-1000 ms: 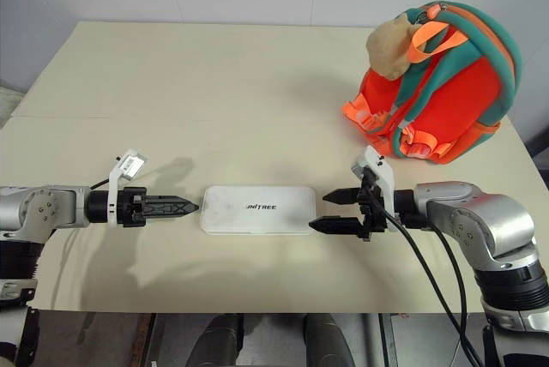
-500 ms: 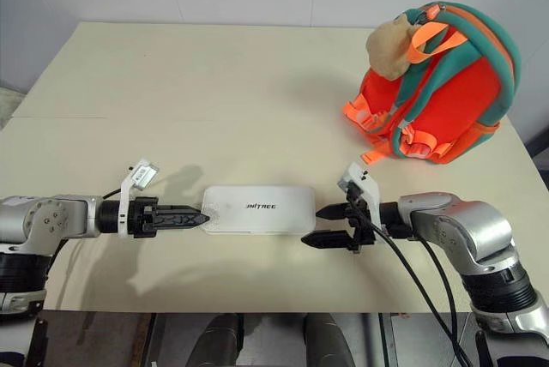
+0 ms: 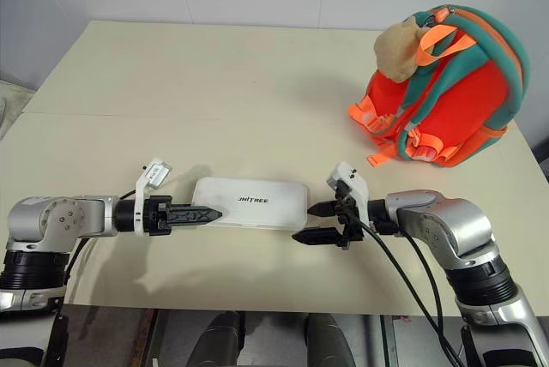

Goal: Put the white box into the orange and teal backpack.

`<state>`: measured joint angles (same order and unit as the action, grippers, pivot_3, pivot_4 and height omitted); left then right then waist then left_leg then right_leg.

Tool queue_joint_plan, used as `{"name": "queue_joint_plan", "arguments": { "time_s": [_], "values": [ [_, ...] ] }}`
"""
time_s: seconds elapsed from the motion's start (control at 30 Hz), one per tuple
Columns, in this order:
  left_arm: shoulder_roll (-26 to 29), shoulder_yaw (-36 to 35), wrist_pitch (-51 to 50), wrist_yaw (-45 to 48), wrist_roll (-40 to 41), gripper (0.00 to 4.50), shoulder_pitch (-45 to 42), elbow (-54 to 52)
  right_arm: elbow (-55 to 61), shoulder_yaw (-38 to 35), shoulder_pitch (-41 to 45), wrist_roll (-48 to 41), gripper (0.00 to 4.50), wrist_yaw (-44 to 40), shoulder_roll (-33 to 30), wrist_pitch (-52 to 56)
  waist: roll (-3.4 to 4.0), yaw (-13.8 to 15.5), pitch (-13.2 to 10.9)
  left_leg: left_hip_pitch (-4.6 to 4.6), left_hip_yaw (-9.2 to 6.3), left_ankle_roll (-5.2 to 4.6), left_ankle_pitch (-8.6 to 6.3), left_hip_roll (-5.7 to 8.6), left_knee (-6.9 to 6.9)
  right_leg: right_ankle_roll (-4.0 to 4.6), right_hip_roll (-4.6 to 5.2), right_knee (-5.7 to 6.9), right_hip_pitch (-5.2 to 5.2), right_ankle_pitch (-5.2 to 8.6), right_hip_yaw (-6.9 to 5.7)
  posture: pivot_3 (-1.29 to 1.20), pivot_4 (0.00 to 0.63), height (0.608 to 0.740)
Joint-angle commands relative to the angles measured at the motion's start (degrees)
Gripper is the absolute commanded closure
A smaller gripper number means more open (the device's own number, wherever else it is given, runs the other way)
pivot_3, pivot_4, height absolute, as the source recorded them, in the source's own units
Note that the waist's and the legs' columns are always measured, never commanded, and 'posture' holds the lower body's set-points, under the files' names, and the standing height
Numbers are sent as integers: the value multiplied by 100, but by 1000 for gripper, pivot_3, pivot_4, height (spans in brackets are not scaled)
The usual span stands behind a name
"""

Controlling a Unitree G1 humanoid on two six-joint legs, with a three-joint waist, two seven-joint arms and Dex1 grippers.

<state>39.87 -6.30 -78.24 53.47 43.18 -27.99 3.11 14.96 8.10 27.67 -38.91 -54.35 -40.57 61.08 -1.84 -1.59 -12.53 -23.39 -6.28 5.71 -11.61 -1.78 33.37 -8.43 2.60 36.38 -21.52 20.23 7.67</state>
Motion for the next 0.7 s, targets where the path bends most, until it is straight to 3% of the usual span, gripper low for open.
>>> {"name": "queue_joint_plan", "arguments": {
  "time_s": [0.03,0.33,0.63,0.7],
  "values": [
    [-193,38,-440,-97,169,42,-54,307,87,49,-41,64,0,-124,-24,-242,0,0,0,0,0,0,0,0,1,0,0,0,2,0,0,0,150,740],
    [-56,-57,-944,228,452,42,-429,896,-67,201,-299,442,0,-390,-241,-697,0,-29,0,-1,-3,0,0,0,2,-1,-2,7,-4,0,-2,0,150,740],
    [134,191,-1336,626,781,42,-422,711,-237,263,-493,737,0,-654,-339,-1160,-1,-32,0,-1,-4,1,1,-1,4,-1,-3,13,-5,0,-3,0,150,740],
    [120,183,-1364,615,810,438,-422,719,-277,243,-515,770,0,-676,-325,-1229,-1,-32,0,-1,-4,1,1,-1,4,0,-3,13,-5,0,-3,0,150,740]
  ]
}}
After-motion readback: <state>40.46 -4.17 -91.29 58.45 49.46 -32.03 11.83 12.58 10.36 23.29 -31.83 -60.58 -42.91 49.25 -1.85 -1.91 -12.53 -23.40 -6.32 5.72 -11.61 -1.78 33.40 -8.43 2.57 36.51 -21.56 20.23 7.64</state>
